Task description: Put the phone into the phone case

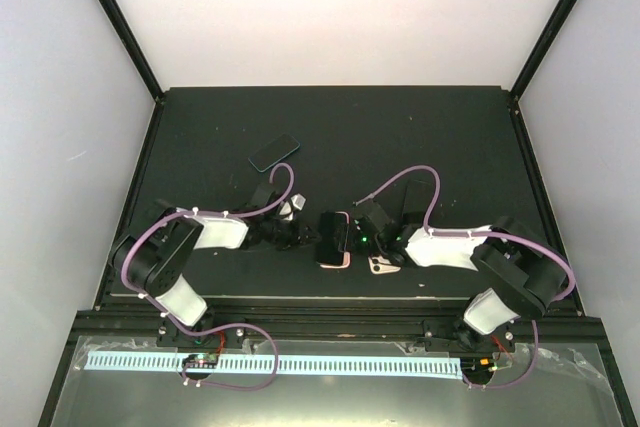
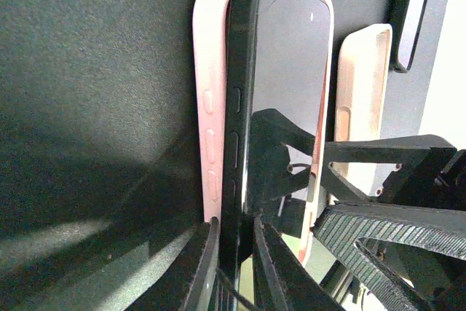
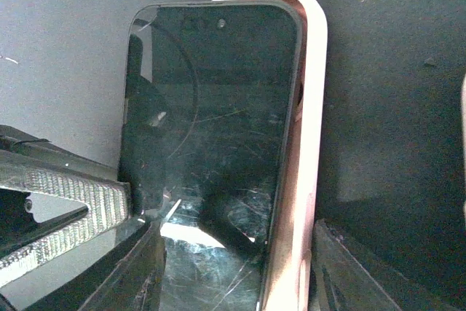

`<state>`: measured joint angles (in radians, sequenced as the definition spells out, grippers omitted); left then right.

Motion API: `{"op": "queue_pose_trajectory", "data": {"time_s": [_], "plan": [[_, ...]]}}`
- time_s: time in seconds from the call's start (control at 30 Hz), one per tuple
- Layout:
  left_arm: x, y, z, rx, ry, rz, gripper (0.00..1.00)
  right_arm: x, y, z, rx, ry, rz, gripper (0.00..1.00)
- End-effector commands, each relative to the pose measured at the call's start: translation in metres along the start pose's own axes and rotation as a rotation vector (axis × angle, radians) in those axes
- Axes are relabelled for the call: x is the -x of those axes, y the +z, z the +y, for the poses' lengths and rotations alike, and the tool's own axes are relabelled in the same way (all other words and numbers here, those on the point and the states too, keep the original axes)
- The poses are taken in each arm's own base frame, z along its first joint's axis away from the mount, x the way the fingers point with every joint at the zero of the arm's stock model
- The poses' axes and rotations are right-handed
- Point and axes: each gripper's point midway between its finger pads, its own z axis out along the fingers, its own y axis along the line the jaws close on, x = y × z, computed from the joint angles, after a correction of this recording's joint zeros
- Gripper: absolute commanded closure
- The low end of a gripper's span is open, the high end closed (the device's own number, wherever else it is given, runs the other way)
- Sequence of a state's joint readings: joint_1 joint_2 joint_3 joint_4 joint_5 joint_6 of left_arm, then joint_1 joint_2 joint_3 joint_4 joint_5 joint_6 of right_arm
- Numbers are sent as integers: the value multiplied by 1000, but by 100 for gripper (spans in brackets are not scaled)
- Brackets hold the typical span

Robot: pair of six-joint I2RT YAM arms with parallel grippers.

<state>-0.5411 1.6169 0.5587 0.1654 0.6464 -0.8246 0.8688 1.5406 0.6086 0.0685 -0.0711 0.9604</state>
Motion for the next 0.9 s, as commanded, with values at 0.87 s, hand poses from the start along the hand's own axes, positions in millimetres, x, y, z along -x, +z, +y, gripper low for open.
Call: {"op": "queue_pose_trajectory", "data": {"time_s": [0.87], "plan": [[-4, -24, -6, 135, -6, -83, 57, 1, -6, -3, 79, 60, -16, 54]]}}
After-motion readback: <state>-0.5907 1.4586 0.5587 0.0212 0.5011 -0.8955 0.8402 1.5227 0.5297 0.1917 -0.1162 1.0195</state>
